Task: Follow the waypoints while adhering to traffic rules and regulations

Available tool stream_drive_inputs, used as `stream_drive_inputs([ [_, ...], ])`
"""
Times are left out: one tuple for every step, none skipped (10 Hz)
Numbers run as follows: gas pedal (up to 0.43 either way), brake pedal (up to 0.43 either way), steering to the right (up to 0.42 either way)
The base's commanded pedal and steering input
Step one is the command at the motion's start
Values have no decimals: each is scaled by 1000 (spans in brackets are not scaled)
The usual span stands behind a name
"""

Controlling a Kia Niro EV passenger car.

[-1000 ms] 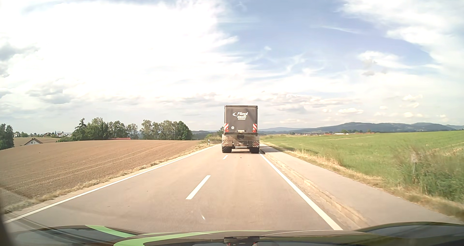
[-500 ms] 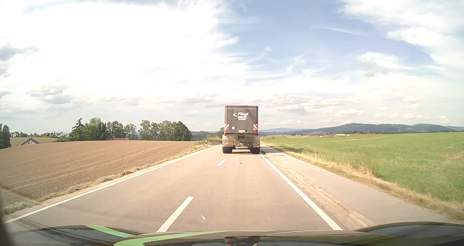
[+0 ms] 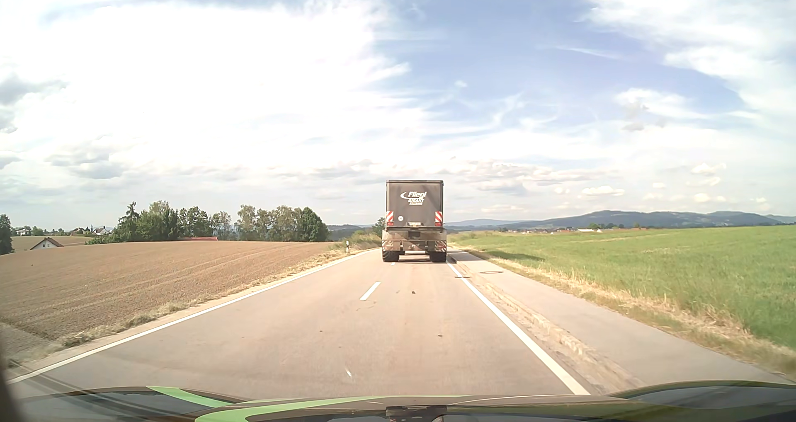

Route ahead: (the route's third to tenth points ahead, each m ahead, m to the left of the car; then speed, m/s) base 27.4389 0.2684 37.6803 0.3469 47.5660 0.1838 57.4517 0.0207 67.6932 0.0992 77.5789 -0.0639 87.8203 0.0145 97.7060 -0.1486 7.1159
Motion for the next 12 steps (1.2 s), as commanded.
stream_drive_inputs([
  [0, 0, -1],
  [0, 0, 0],
  [0, 0, 0],
  [0, 0, 0],
  [0, 0, 0],
  [59, 0, -1],
  [79, 0, -1],
  [79, 0, 0],
  [79, 0, 0],
  [79, 0, 1],
  [79, 0, 1],
  [67, 0, 1],
])
